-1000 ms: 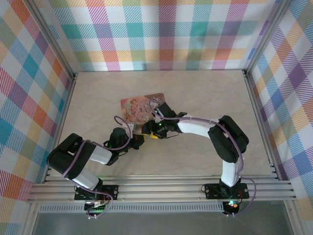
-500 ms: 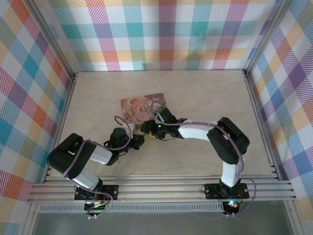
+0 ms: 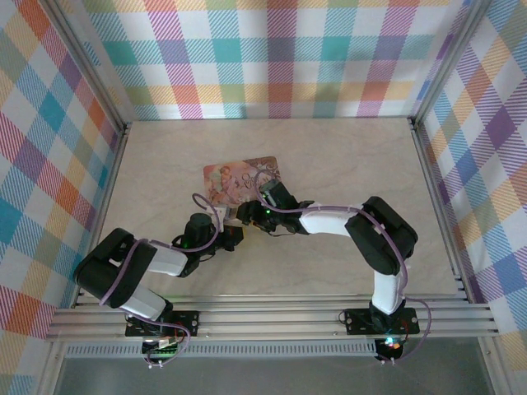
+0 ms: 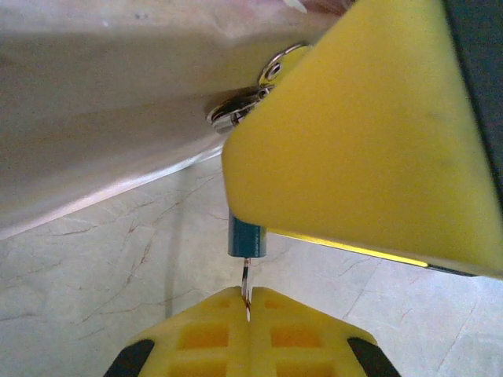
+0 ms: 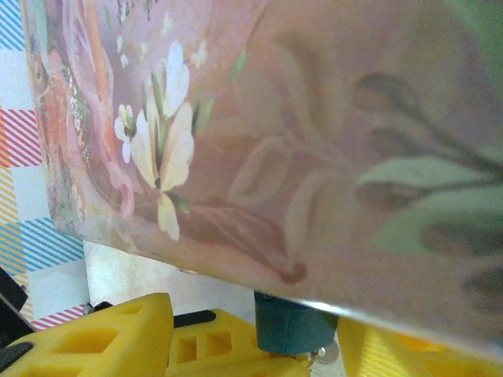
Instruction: Unlock the padlock with the key
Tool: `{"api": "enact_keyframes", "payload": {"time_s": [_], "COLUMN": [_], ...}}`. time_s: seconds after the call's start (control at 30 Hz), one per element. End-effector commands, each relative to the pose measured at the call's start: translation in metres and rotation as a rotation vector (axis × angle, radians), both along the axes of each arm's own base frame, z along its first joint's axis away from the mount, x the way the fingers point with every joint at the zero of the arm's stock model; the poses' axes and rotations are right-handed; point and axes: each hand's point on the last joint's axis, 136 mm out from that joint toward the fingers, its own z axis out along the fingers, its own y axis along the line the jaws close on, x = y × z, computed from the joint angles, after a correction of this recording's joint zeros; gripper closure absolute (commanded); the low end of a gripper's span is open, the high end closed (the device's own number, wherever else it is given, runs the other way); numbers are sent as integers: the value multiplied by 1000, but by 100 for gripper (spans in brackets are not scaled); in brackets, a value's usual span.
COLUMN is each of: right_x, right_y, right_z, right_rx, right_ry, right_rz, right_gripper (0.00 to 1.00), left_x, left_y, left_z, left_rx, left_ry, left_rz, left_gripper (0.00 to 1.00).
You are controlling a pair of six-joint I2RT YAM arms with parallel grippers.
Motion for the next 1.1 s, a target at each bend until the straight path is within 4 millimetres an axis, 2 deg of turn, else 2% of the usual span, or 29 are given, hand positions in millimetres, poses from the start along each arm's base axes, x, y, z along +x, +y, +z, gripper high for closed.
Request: {"api": "enact_keyframes", "payload": {"time_s": [0.0, 0.5, 0.73, 0.8, 0.93, 1.07], "right_x": [-30, -43, -48, -48, -48, -49], "right_y": [-19, -30, -35, -34, -29, -28], "right_z": [-56, -68, -62, -61, -61, -59], "right_rx": [-113, -149, -173, -167, -144, -138], "right_ry": [191, 235, 218, 215, 221, 226], "right_rz": [-14, -18, 19, 30, 38, 45], "right_gripper": [41, 35, 36, 41, 63, 79], "left_x": [2, 0, -7, -8, -8, -7], "left_y": [-17, -20, -20, -21, -19, -18], "left_z": [27, 32, 31, 32, 35, 38], "left_rx": [-61, -81, -90, -96, -106, -92], "left_ry": [-62, -66, -57, -57, -57, -64], "left_rz": [-63, -80, -105, -112, -109, -112], "left_gripper": [100, 100, 100, 100, 100, 100]}}
